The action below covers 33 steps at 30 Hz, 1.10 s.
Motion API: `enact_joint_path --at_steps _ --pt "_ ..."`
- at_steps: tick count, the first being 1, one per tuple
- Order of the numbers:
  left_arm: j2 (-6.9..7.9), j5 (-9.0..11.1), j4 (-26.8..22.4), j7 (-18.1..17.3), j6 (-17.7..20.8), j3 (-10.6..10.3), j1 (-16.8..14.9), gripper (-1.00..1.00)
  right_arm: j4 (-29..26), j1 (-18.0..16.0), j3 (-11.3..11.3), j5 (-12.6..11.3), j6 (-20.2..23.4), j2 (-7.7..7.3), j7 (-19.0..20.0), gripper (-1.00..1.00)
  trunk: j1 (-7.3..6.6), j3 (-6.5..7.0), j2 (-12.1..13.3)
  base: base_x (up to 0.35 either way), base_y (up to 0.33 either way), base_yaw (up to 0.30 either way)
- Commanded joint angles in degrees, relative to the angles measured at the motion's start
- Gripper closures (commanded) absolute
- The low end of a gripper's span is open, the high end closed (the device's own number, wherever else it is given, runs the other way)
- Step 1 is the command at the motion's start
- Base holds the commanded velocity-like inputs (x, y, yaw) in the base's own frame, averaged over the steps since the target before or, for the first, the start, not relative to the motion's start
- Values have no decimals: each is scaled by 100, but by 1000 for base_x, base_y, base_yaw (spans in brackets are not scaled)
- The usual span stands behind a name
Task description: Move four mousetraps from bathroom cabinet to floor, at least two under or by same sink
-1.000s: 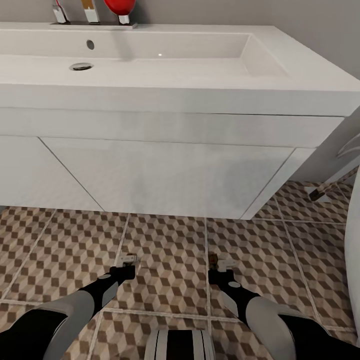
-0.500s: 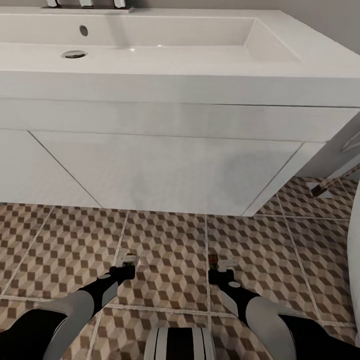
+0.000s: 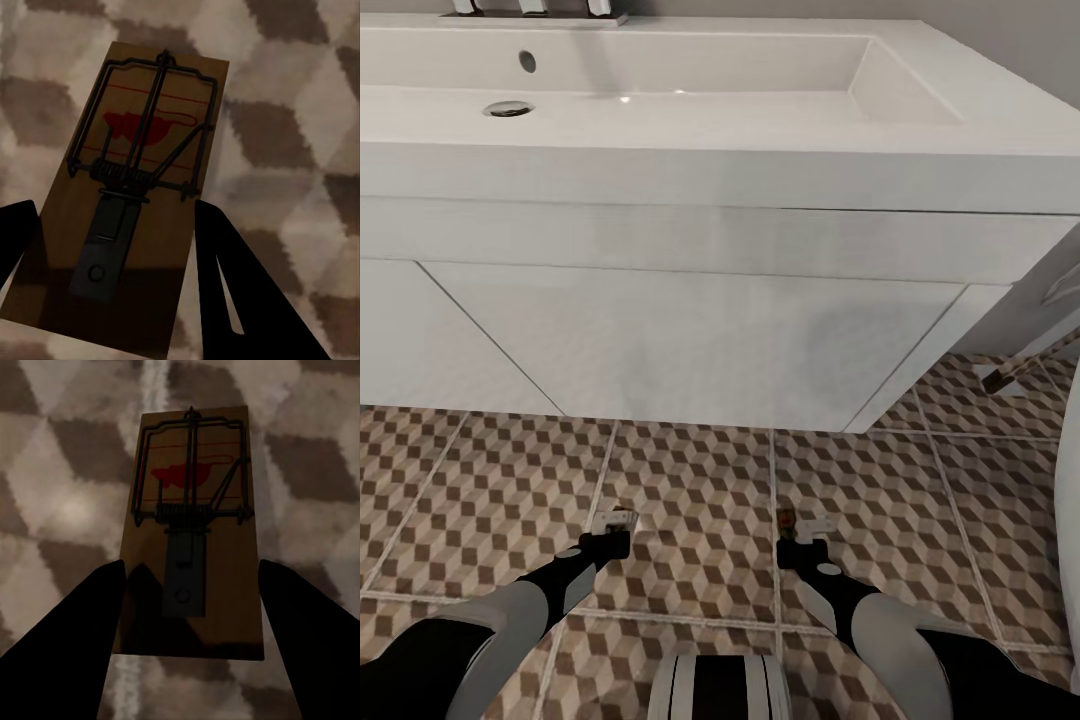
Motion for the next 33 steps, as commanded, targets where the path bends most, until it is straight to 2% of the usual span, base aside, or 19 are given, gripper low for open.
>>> enact_joint_path --at_steps 1,33 --pt "-1 36 7 -10 -21 -46 -3 100 17 -7 -46 61 -28 1 -30 100 -1 -3 -1 0 0 0" --pt "18 21 9 109 -8 -47 -4 100 17 -9 -46 67 -26 1 -30 100 -1 -3 -1 0 0 0"
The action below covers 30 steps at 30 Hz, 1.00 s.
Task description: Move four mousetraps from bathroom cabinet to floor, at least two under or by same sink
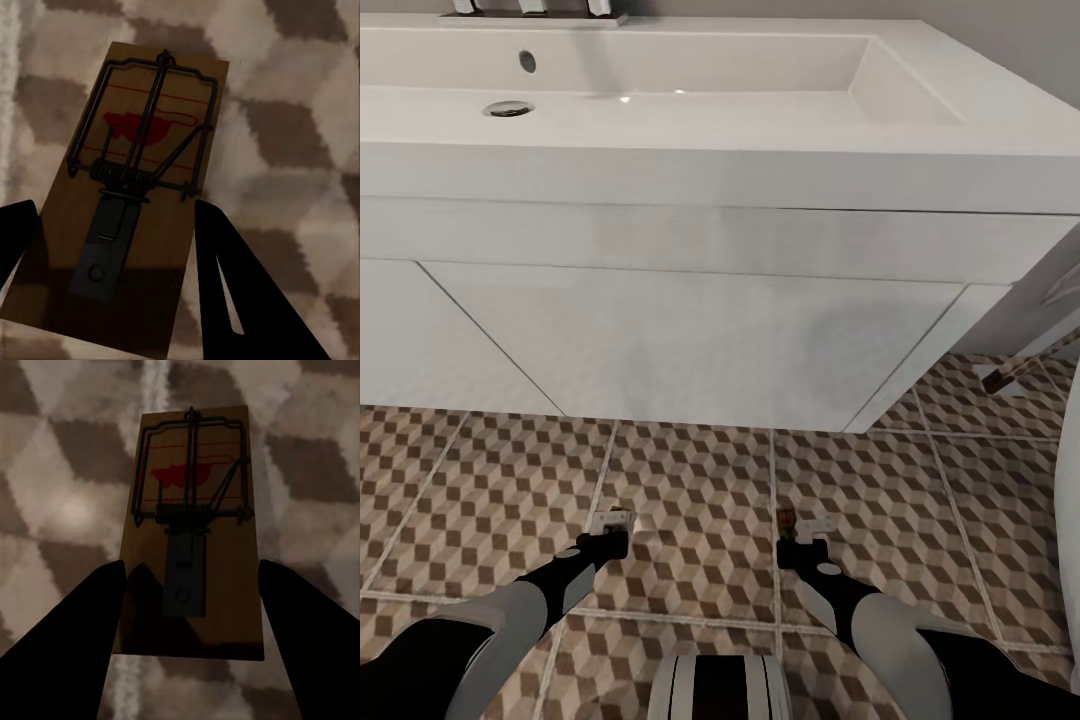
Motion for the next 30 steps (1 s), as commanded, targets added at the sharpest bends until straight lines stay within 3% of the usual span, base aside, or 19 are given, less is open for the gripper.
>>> enact_joint_path --at_steps 1,9,30 --pt "4 38 7 14 -20 -49 -3 100 17 -7 -46 61 -28 1 -30 100 -1 -3 -1 0 0 0" --pt "16 60 7 180 -17 -44 -2 100 17 -4 -42 63 -28 1 -30 100 -1 -3 -1 0 0 0" --pt "40 68 7 197 -50 -43 -1 100 17 -5 -46 61 -28 1 -30 100 -1 -3 -1 0 0 0"
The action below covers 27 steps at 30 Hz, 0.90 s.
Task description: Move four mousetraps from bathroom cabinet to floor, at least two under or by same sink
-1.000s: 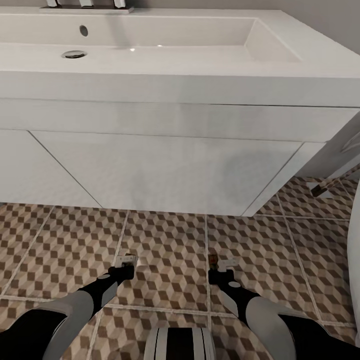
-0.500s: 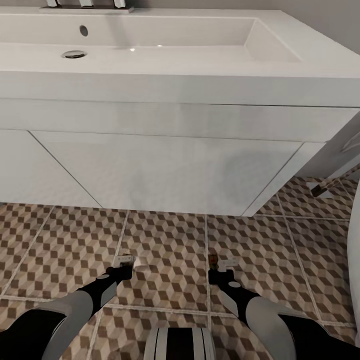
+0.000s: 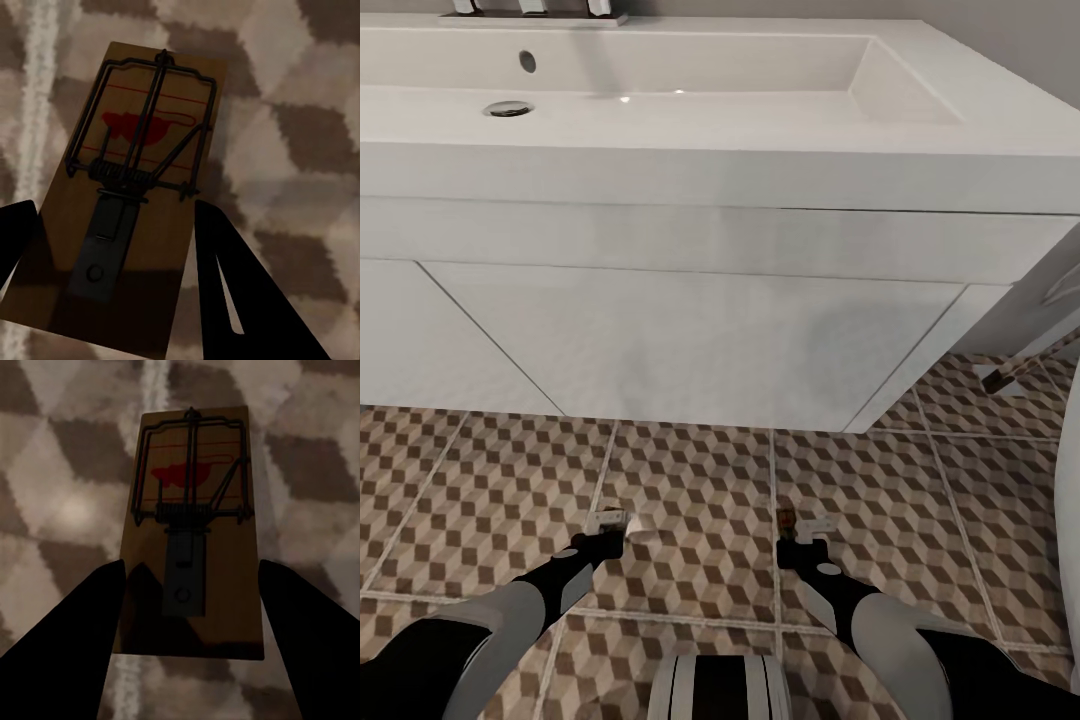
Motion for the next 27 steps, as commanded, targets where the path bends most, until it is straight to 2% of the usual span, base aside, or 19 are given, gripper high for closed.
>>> enact_joint_path --at_steps 1,27 --pt "1 32 6 5 -20 -49 -3 100 17 -8 -46 61 -28 1 -30 100 -1 -3 -1 0 0 0" --pt "-36 -22 6 5 -31 -58 -3 100 17 -7 -46 62 -28 1 -30 100 -1 -3 -1 0 0 0"
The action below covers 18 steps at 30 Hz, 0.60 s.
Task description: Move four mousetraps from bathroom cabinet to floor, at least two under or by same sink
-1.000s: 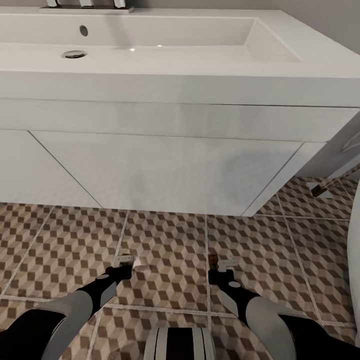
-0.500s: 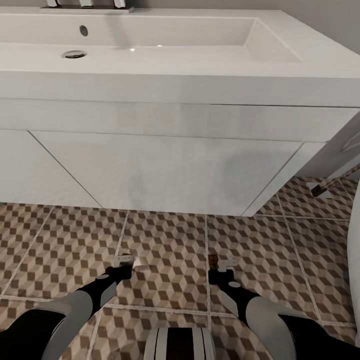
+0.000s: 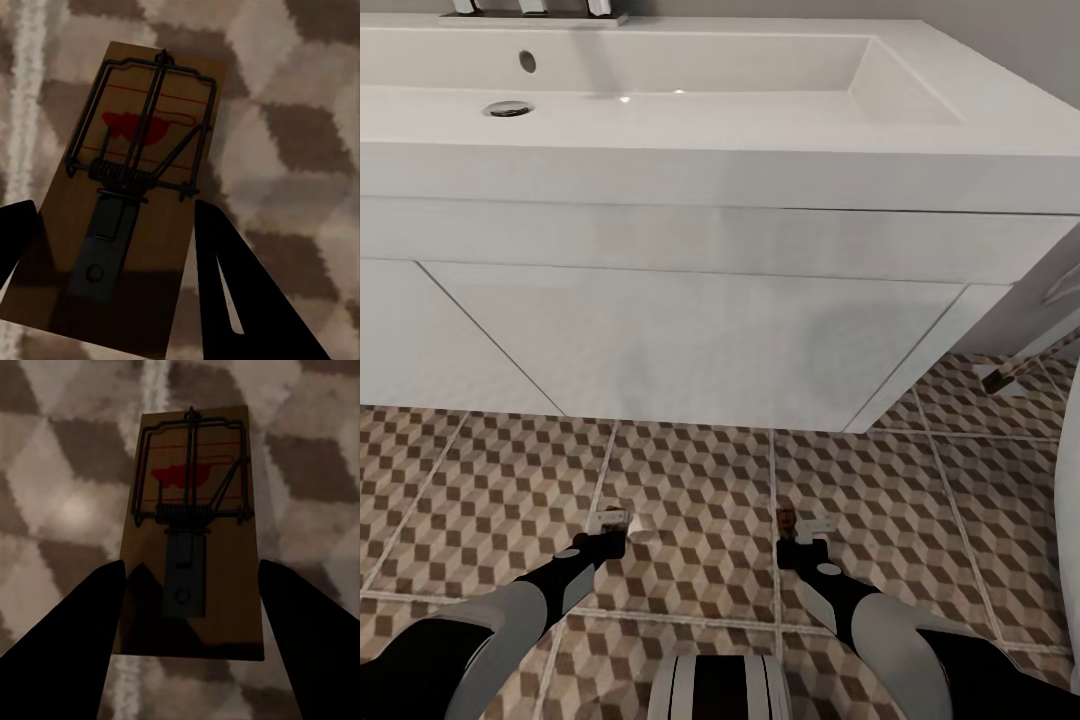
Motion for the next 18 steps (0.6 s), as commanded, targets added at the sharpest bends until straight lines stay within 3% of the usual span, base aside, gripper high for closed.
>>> enact_joint_path --at_steps 1,18 --pt "-2 31 6 5 -19 -49 -6 100 17 -5 -46 60 -28 1 -30 100 -1 -3 -1 0 0 0" --pt "-6 26 6 5 -27 -49 -3 100 17 -6 -46 60 -28 1 -30 100 -1 -3 -1 0 0 0"
